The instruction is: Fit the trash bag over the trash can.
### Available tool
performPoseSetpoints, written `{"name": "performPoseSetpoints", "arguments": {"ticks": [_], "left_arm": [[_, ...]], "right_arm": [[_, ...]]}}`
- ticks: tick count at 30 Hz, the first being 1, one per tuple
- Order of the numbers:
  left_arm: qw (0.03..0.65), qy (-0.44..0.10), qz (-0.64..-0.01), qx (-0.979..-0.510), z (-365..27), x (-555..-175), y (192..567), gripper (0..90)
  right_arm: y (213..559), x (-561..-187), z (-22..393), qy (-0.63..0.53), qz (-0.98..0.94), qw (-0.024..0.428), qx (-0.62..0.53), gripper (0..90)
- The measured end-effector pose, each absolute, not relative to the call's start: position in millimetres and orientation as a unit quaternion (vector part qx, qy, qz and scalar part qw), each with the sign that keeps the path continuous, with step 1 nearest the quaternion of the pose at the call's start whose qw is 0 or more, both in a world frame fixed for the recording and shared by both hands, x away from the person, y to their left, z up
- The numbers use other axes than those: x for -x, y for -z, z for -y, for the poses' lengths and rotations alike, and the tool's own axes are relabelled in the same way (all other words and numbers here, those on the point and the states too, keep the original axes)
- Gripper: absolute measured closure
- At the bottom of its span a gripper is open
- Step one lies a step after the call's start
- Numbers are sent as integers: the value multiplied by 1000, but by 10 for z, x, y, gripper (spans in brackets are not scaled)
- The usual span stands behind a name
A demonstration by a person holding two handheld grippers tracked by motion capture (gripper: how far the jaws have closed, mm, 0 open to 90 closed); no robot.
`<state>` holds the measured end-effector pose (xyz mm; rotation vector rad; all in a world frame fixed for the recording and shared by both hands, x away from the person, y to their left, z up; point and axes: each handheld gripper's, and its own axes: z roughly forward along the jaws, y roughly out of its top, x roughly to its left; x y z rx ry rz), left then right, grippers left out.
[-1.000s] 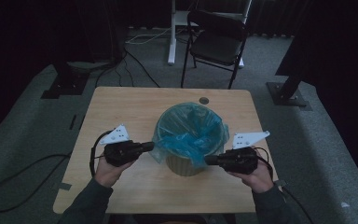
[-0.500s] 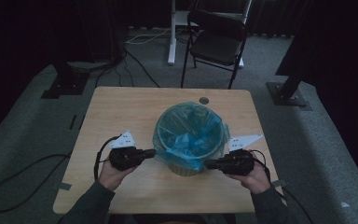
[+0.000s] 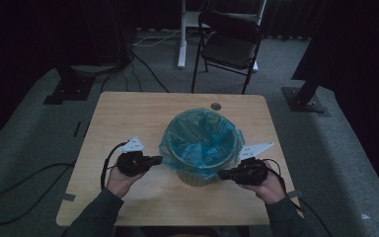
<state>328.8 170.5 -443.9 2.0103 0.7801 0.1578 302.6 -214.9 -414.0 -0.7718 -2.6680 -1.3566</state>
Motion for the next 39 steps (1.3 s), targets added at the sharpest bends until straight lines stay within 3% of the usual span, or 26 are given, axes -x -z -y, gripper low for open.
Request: {"name": "performPoseSetpoints", "arguments": {"ticks": [9, 17, 31, 39], "left_arm": [[497, -86, -345, -791, -1885, -3295, 4274, 742], [523, -98, -344, -773, -1862, -3354, 4043, 656], [539, -87, -347, -762, -1612, -3563, 3852, 584], [532, -81, -358, -763, -1520, -3674, 3871, 619]], "right_arm": [[3905, -2961, 2389, 472, 848, 11, 240, 723], [3734, -2971, 2575, 500, 827, -19, 256, 715], [3621, -3271, 2601, 502, 792, -116, 328, 702], [3669, -3477, 2534, 500, 783, -121, 350, 705]]}}
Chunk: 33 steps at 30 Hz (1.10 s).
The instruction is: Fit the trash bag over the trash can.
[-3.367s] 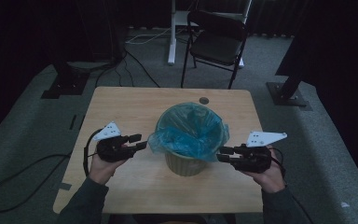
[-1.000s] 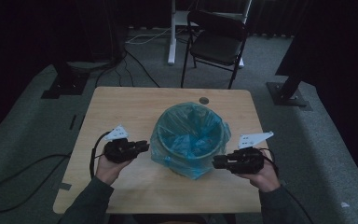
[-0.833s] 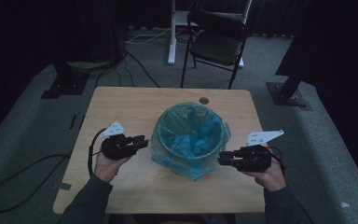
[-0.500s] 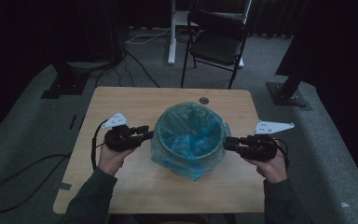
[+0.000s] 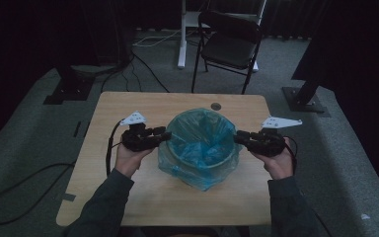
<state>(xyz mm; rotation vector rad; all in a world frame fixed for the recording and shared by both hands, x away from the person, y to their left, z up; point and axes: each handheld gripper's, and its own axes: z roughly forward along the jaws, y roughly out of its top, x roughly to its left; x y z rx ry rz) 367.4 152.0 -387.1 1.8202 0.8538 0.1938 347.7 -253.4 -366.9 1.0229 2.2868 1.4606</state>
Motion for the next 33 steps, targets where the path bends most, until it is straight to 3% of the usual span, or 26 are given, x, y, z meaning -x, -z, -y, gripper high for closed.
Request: {"name": "performPoseSetpoints", "arguments": {"ticks": [6, 13, 23, 27, 33], "left_arm": [[539, -85, -368, -753, -1533, -3749, 3854, 750], [534, -100, -377, -750, -1542, -3863, 3828, 873], [527, -105, -411, -737, -1596, -4096, 3910, 891], [523, -106, -410, -740, -1576, -4132, 3929, 891], [519, -106, -411, -742, -1540, -4179, 3958, 890]], "right_arm": [[3718, -3646, 2530, -498, -776, 112, -371, 722], [3754, -3741, 2604, -516, -760, 86, -386, 869], [3763, -3800, 2638, -499, -761, 96, -404, 900], [3715, -3838, 2614, -515, -750, 103, -402, 750], [3720, -3967, 2507, -508, -756, 99, -401, 672]]}}
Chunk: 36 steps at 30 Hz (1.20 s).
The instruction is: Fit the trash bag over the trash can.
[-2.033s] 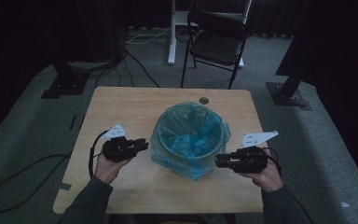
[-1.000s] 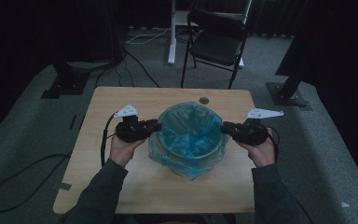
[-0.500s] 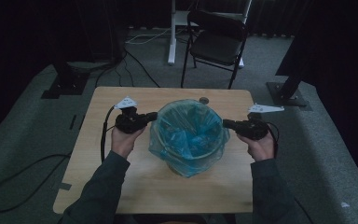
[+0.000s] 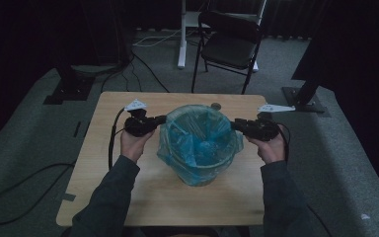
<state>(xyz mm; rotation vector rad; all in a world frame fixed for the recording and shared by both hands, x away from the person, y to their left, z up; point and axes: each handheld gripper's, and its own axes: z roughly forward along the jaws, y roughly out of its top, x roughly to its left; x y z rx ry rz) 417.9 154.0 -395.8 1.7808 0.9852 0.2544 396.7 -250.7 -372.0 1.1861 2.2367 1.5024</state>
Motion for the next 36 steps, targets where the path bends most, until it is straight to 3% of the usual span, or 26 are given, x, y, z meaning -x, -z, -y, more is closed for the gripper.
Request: {"name": "performPoseSetpoints", "arguments": {"ticks": [6, 10, 31, 36], "left_arm": [[512, -106, -409, -748, -1513, -4216, 3992, 890], [510, -103, -410, -749, -1497, -4230, 4022, 890], [471, -86, -423, -769, -1484, -4246, 4255, 850], [481, -89, -426, -761, -1545, -4221, 4215, 796]], "right_arm": [[3753, -4025, 2508, -515, -752, 81, -403, 874], [3756, -4048, 2556, -513, -746, 80, -418, 895], [3999, -4100, 2635, -466, -753, 64, -460, 880], [3992, -3975, 2687, -471, -748, 83, -459, 701]]}}
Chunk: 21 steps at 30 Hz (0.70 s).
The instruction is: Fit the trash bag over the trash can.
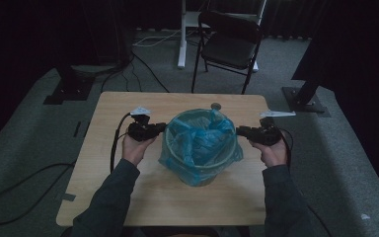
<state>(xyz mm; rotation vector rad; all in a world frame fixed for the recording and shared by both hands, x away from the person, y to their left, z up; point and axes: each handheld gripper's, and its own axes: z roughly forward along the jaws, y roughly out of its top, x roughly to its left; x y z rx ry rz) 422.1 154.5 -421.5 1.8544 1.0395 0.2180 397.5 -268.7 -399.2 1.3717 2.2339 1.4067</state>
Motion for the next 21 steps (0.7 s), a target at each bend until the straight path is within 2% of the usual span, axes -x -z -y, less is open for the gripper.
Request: {"name": "performPoseSetpoints", "arguments": {"ticks": [8, 15, 17, 21], "left_arm": [[504, -104, -432, -741, -1743, -4130, 4062, 727], [530, -118, -415, -730, -1791, -4000, 3881, 704], [537, -121, -410, -727, -1780, -3976, 3829, 698], [539, -129, -396, -732, -1737, -3931, 3738, 693]], "right_arm": [[3951, -3691, 2806, -510, -738, 78, -436, 618], [3864, -3509, 2709, -553, -734, 39, -393, 586], [3857, -3492, 2667, -544, -742, 44, -389, 588], [3874, -3488, 2667, -547, -743, 38, -384, 697]]}}
